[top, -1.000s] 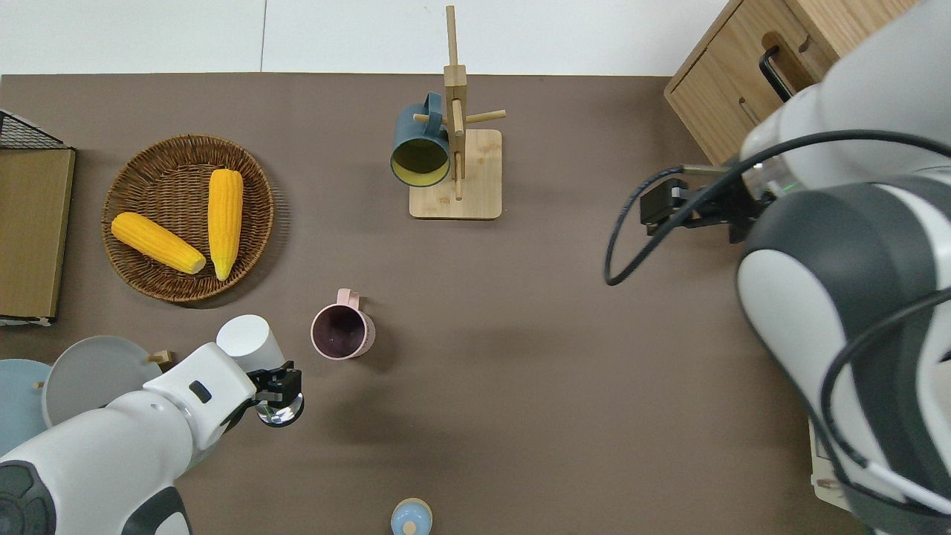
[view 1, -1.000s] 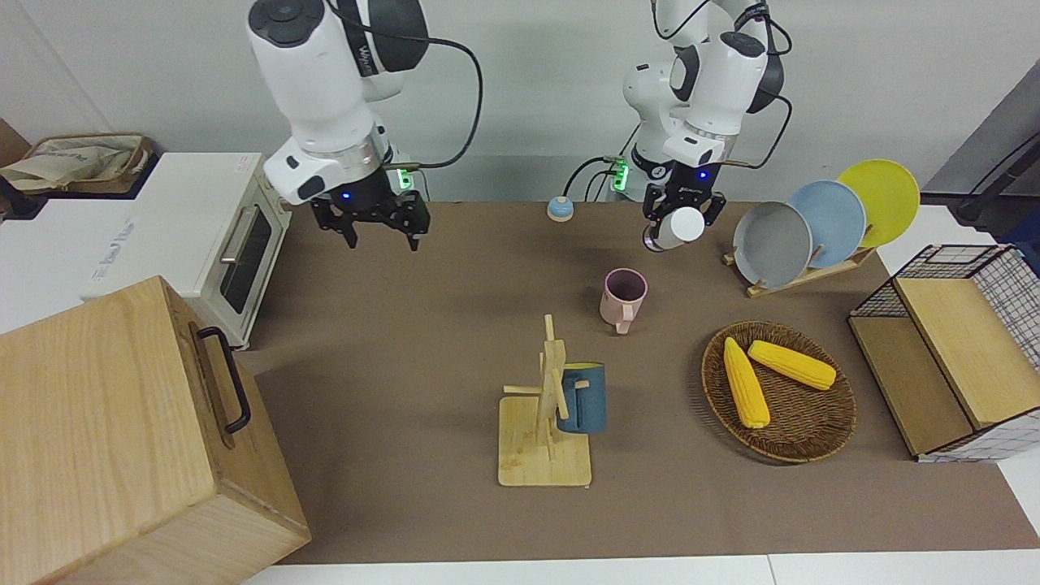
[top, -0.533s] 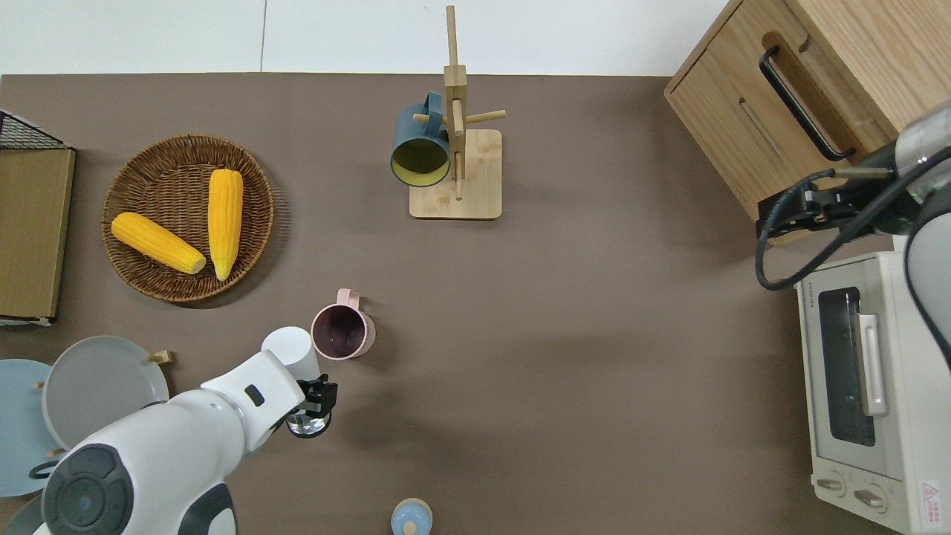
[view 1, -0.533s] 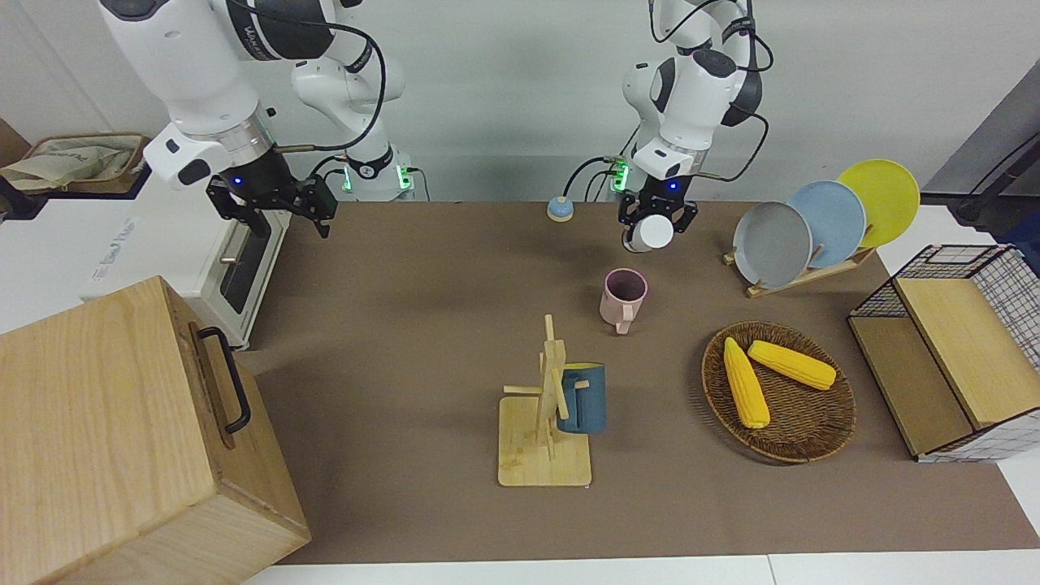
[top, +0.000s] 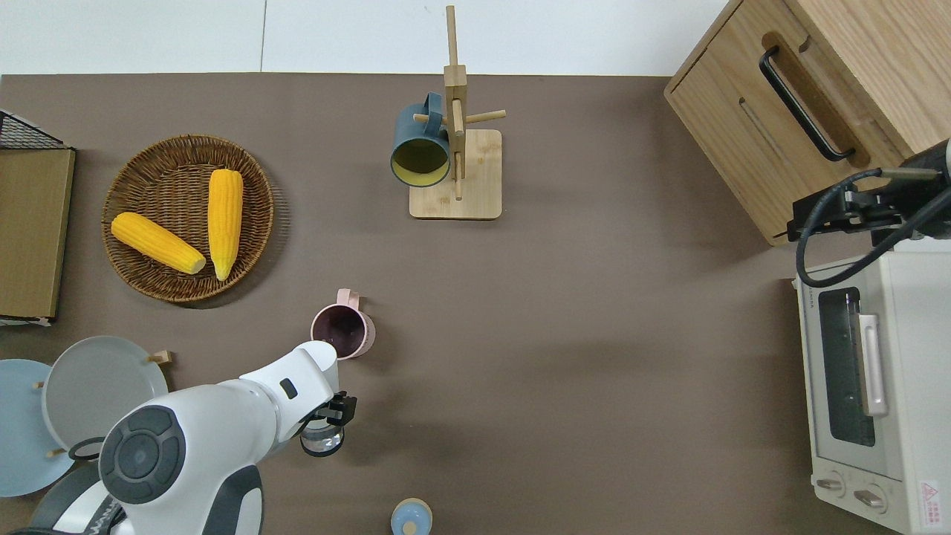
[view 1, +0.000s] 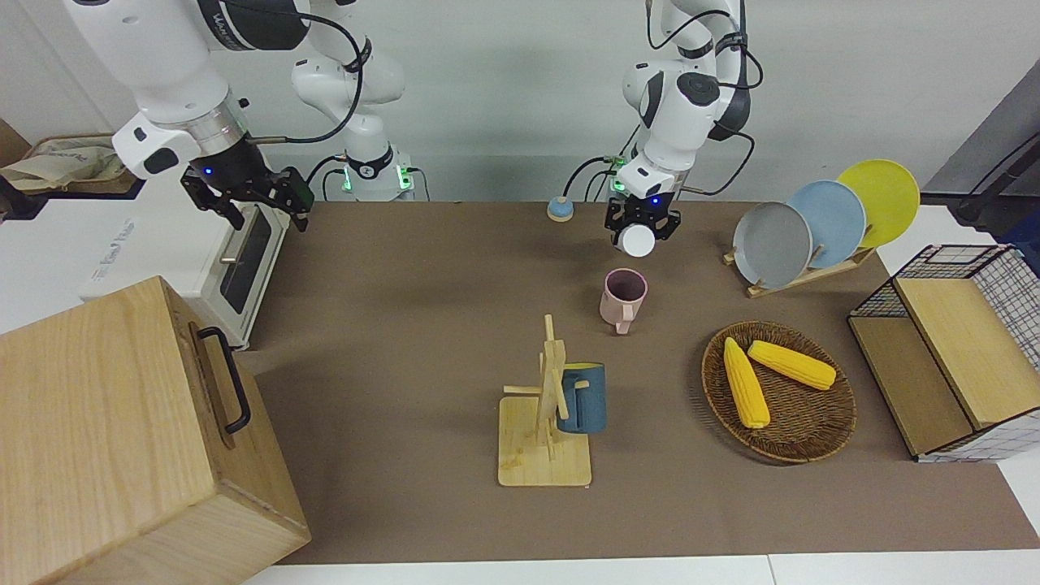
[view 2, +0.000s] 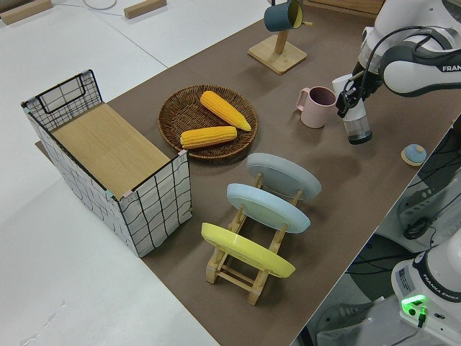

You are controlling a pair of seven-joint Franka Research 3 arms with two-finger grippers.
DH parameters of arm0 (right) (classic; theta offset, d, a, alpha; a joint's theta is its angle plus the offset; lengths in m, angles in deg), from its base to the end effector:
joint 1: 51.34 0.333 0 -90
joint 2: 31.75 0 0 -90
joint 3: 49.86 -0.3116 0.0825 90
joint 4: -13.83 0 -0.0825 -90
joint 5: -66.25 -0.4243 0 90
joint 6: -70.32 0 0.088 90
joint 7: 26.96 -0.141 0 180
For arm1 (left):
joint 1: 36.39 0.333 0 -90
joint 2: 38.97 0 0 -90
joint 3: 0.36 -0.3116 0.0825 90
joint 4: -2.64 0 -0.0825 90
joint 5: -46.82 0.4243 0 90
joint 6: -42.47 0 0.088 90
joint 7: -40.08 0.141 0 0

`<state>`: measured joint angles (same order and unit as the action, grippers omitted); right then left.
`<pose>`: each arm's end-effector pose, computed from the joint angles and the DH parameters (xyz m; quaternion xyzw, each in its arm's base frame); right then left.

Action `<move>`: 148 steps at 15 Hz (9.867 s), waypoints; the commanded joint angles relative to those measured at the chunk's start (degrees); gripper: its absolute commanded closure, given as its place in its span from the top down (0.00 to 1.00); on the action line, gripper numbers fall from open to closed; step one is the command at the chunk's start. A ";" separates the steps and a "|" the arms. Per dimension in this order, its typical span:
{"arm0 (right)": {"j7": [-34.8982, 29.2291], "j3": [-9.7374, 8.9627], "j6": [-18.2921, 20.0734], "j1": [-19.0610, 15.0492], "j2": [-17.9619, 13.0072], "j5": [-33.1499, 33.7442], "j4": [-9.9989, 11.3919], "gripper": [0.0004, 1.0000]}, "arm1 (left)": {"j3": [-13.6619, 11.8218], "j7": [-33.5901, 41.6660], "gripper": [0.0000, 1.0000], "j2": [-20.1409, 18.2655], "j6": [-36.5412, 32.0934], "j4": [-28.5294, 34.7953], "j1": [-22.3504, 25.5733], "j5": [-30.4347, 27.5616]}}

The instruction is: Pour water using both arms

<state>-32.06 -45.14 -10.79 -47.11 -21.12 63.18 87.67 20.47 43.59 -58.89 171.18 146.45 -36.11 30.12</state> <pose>0.6324 0.0077 0.6016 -0.9984 0.0449 0.0298 0.0178 0.4384 -0.1725 0.3428 0.9912 -0.1140 0.0283 0.0604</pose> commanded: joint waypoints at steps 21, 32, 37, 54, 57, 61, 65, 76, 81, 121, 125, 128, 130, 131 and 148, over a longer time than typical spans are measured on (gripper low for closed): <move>0.97 -1.30 -0.27 -0.28 -1.48 -0.72 1.56 0.99 | -1.24 -0.87 0.00 6.73 -17.27 -12.85 1.48 4.40; 0.97 -1.30 -0.27 -0.28 -1.48 -0.72 1.56 0.99 | -1.24 -3.60 0.00 11.66 -23.78 -19.18 1.39 7.21; 1.06 -1.30 -0.27 -0.28 -1.48 -0.72 1.56 0.99 | -1.32 -3.60 0.00 11.66 -23.86 -19.27 1.39 7.30; 0.97 -1.30 -0.27 -0.28 -1.48 -0.72 1.56 0.99 | -1.15 -7.38 0.00 15.52 -29.58 -23.84 0.60 10.64; 0.97 -1.30 -0.27 -0.28 -1.49 -0.72 1.56 0.99 | -1.15 -7.38 0.00 15.52 -29.66 -23.93 0.60 10.64; 1.06 -1.30 -0.27 -0.28 -1.49 -0.72 1.56 0.99 | -1.06 -7.46 0.00 15.52 -29.84 -24.01 0.51 10.64; 1.06 -1.30 -0.27 -0.28 -1.48 -0.72 1.56 0.99 | -1.06 -7.46 0.00 15.43 -30.28 -24.01 0.42 10.55; 1.06 -1.30 -0.27 -0.28 -1.48 -0.72 1.56 0.99 | -1.23 -7.20 0.00 13.77 -30.28 -23.23 0.86 9.85; 1.06 -1.30 -0.27 -0.28 -1.48 -0.72 1.56 0.99 | -1.41 -6.67 0.00 8.95 -26.25 -18.93 0.86 8.80; 1.06 -1.30 -0.27 -0.28 -1.48 -0.72 1.56 0.99 | -4.84 16.61 0.00 18.06 17.10 -39.99 28.45 3.96; 0.97 -1.30 -0.27 -0.28 -1.48 -0.72 1.56 0.99 | -4.93 20.92 0.00 24.56 15.70 -48.78 32.94 3.26; 1.06 -1.30 -0.27 -0.28 -1.48 -0.72 1.56 0.99 | -5.02 22.85 0.00 28.61 14.72 -52.48 34.78 1.59; 1.06 -1.30 -0.27 -0.28 -1.48 -0.72 1.56 0.99 | -5.02 26.18 0.00 30.72 14.72 -53.89 36.45 -0.60; 1.06 -1.30 -0.27 -0.28 -1.48 -0.72 1.56 0.99 | -5.02 28.63 0.00 31.77 14.72 -54.51 37.33 -2.53; 1.06 -1.30 -0.27 -0.28 -1.48 -0.72 1.56 0.99 | -5.28 61.62 0.00 36.52 14.98 -49.15 45.51 -29.79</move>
<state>-32.06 -46.28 -10.79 -47.03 -21.36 63.03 87.68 14.75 103.24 -22.52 186.33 97.65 8.56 2.31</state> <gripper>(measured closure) 0.004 0.366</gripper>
